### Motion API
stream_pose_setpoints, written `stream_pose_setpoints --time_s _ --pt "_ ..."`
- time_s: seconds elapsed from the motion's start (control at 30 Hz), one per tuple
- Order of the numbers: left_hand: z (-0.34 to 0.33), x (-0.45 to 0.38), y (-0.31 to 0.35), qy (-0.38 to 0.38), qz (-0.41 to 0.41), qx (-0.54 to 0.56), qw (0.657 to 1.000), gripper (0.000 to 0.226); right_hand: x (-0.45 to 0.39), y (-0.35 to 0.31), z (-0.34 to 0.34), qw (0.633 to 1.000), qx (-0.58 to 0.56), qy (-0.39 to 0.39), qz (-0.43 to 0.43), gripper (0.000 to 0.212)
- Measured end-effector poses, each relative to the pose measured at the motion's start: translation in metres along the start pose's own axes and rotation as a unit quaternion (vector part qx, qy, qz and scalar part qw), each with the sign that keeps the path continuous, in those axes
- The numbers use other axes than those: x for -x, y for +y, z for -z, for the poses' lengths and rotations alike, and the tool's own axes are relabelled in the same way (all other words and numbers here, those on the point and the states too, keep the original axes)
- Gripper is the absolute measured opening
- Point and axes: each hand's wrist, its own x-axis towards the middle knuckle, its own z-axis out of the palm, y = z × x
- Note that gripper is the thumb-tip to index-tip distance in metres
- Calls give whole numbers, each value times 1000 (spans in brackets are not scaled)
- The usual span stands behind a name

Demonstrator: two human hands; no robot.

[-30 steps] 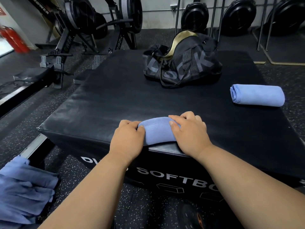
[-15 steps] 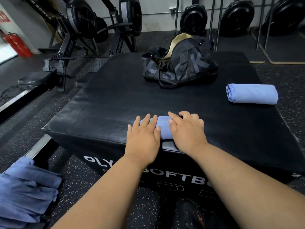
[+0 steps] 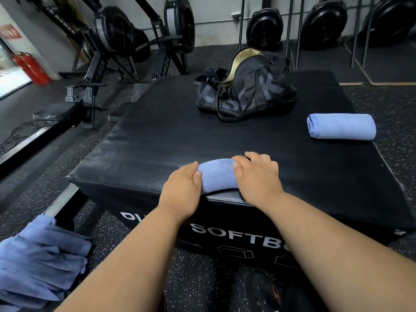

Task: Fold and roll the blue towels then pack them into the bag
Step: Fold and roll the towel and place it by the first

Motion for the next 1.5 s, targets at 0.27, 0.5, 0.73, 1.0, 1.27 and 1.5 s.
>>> stream_pose_setpoints --time_s 0.27,0.5,0.73,1.0,1.27,1.5 --pt "-6 24 8 52 47 73 995 53 13 12 8 1000 5 0 7 45" --pt "-16 29 51 93 107 120 983 37 30 43 22 998 12 61 7 39" --pt "-54 20 120 -52 95 295 949 35 56 62 41 986 98 82 106 41" --pt "-80 -10 144 -41 -52 150 986 33 50 135 48 996 60 65 -1 52" --pt "-98 -30 144 27 -39 -96 994 58 38 187 64 993 38 79 -80 51" --pt "-102 -29 146 38 -36 -111 992 60 27 219 73 993 27 79 -77 49"
